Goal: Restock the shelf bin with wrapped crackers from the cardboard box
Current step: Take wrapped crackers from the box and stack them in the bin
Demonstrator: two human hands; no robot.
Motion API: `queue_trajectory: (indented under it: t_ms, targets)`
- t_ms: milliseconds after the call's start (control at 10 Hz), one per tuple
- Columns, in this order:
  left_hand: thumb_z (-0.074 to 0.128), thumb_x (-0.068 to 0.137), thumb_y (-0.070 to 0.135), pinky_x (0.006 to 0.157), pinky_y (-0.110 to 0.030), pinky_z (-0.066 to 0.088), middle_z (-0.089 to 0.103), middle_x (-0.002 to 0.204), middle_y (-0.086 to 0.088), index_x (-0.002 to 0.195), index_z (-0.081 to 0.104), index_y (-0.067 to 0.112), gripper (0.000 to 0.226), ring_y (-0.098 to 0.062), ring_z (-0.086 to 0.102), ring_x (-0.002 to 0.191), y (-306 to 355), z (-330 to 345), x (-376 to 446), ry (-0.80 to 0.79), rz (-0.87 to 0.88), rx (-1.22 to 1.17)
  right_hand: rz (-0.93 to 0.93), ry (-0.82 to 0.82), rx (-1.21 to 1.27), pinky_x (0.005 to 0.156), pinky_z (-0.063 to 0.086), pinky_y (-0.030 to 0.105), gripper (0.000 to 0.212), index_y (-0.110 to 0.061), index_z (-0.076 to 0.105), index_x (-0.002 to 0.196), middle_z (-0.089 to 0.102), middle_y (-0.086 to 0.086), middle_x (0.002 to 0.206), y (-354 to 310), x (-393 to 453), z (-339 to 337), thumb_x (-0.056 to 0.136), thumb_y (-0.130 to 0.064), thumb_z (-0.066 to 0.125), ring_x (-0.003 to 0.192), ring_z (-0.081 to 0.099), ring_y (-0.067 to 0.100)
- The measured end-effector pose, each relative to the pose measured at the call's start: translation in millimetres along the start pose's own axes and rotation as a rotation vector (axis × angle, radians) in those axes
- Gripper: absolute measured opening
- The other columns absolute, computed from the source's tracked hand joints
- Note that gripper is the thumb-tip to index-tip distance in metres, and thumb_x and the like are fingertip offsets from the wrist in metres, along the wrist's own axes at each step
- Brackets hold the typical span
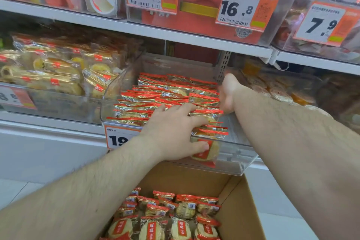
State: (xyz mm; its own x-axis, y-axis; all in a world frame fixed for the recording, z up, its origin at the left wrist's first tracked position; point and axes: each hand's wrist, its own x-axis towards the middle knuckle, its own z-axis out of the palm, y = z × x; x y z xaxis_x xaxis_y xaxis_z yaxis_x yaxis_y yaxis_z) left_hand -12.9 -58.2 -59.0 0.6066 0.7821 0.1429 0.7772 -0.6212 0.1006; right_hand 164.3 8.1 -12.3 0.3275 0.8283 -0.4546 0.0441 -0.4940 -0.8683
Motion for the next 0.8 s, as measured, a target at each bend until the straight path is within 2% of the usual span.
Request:
queue_trajectory:
  t_ms: [100,200,300,400,500,600,700,800]
  targets:
    - [0.041,0.085,0.075,0.117,-0.054,0.021,0.024,0.158,0.008,0.142,0.035,0.049,0.063,-0.018,0.026,0.144,0.1,-0.5,0.8,-0.005,0.002,-0.004,0.028,-0.02,0.123,0.081,0.051,0.041,0.079,-0.014,0.057,0.128,0.07,0.012,0.098,7.5,40.3,-0.9,0.092,-0.073,0.019,0.087,0.068,0.026]
    - [0.041,0.085,0.075,0.117,-0.054,0.021,0.024,0.158,0.008,0.141,0.035,0.049,0.062,-0.018,0.026,0.144,0.0,0.1,1.7,-0.003,0.001,0.002,0.051,-0.061,0.129,0.098,0.04,0.064,0.09,-0.024,0.052,0.134,0.071,0.018,0.112,11.3,58.0,-5.7,0.076,-0.086,0.024,0.101,0.068,0.04]
    - [0.042,0.084,0.075,0.117,-0.054,0.021,0.023,0.158,0.009,0.142,0.034,0.049,0.065,-0.017,0.026,0.144,1.0,-0.9,1.0,-0.012,0.002,-0.002,0.077,-0.055,0.15,0.103,0.034,0.065,0.088,-0.019,0.049,0.139,0.064,0.019,0.126,9.0,45.0,-6.1,0.083,-0.082,0.022,0.116,0.06,0.043]
    - [0.044,0.083,0.073,0.118,-0.053,0.02,0.026,0.157,0.008,0.144,0.035,0.043,0.068,-0.017,0.024,0.145,1.8,-2.6,-1.4,0.026,-0.004,-0.048,0.03,0.053,0.075,0.11,0.021,0.069,0.082,-0.024,0.024,0.154,0.028,0.014,0.158,5.5,23.6,-4.8,0.09,-0.075,0.022,0.142,0.029,0.041]
    - [0.051,0.085,0.058,0.108,-0.04,0.037,0.051,0.136,0.005,0.133,0.054,0.029,0.057,-0.016,0.046,0.128,9.7,-7.9,-8.8,0.292,0.048,-0.139,-0.171,0.212,0.041,0.105,0.04,0.054,0.068,-0.014,0.04,0.144,0.05,0.014,0.141,8.8,2.4,-12.3,0.095,-0.062,0.033,0.128,0.048,0.037]
    - [0.055,0.082,0.043,0.076,-0.023,0.044,0.062,0.101,0.009,0.112,0.064,0.023,0.036,-0.008,0.055,0.091,24.0,-12.9,-23.4,0.48,0.155,-0.234,-0.659,0.446,-0.172,0.067,0.046,0.036,0.022,-0.015,0.06,0.078,0.061,0.004,0.074,34.6,-45.2,-19.4,0.084,-0.033,0.049,0.075,0.058,0.024]
    - [0.052,0.08,0.039,0.059,-0.015,0.033,0.051,0.073,0.021,0.093,0.062,0.029,0.018,-0.004,0.046,0.065,31.3,2.8,-50.7,0.305,0.282,-0.332,-0.939,0.338,-0.338,0.054,0.036,0.031,0.021,-0.018,0.049,0.053,0.051,-0.002,0.055,92.4,-102.9,-12.0,0.075,-0.02,0.049,0.06,0.049,0.015]
    - [0.054,0.081,0.038,0.059,-0.023,0.034,0.044,0.066,0.022,0.076,0.047,0.042,0.009,-0.005,0.04,0.065,28.4,30.0,-69.1,-0.012,0.271,-0.264,-0.934,0.132,-0.322,0.049,0.028,0.02,0.025,-0.027,0.042,0.049,0.042,-0.009,0.047,153.0,-127.0,0.7,0.072,-0.018,0.048,0.052,0.04,0.006]
